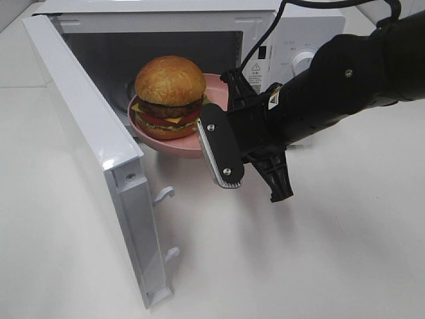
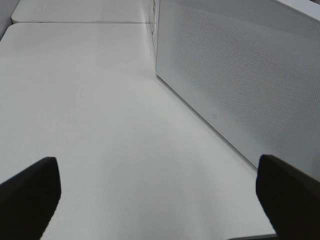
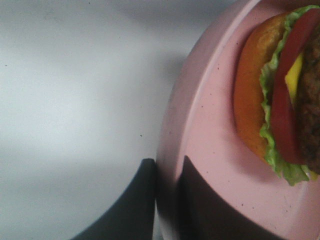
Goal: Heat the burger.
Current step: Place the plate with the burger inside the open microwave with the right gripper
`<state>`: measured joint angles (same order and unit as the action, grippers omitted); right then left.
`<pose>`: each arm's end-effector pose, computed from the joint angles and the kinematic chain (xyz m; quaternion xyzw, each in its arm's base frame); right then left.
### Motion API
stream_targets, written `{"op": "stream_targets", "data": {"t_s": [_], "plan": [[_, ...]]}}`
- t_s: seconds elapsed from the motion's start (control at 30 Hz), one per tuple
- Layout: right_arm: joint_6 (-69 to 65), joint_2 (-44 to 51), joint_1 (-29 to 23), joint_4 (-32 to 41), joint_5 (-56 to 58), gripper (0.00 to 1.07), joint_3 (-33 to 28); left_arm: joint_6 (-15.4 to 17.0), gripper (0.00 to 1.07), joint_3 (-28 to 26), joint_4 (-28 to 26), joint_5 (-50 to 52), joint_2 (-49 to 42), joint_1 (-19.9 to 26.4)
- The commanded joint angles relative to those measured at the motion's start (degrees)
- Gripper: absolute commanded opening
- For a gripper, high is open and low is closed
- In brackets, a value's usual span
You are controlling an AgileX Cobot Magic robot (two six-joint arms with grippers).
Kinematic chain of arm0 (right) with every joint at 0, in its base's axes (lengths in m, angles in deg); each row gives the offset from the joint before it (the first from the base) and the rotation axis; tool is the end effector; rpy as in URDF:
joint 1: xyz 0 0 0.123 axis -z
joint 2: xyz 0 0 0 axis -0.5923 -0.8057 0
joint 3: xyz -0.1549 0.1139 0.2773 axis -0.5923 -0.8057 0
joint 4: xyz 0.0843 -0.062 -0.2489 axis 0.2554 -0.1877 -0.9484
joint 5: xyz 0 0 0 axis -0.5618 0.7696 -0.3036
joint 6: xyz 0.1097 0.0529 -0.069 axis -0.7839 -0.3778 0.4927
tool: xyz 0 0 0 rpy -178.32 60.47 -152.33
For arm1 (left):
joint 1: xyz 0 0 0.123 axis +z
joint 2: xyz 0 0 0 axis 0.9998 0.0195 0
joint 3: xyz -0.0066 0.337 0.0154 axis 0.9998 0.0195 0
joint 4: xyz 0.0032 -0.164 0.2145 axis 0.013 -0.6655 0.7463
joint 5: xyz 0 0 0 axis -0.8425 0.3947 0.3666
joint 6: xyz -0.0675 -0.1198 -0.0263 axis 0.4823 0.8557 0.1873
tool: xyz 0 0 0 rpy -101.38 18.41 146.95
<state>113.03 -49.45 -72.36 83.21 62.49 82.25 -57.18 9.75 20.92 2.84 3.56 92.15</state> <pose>0.3233 0.2400 0.1933 -0.8094 0.4633 -0.1343 0.3350 -0.0020 -0.0269 0.2687 0.0406 0.8473 -0.0580 0.5263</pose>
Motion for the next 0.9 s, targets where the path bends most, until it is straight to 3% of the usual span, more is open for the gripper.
{"op": "stream_targets", "data": {"t_s": [0.03, 0.9], "plan": [[1.49, 0.06, 0.97, -0.23, -3.38, 0.03, 1.6, 0.0, 0.98, 0.0, -0.23, 0.8, -0.63, 0.0], [2.86, -9.91, 2.23, -1.55, 2.41, 0.03, 16.27, 0.0, 0.98, 0.0, -0.23, 0.8, -0.63, 0.0]]}}
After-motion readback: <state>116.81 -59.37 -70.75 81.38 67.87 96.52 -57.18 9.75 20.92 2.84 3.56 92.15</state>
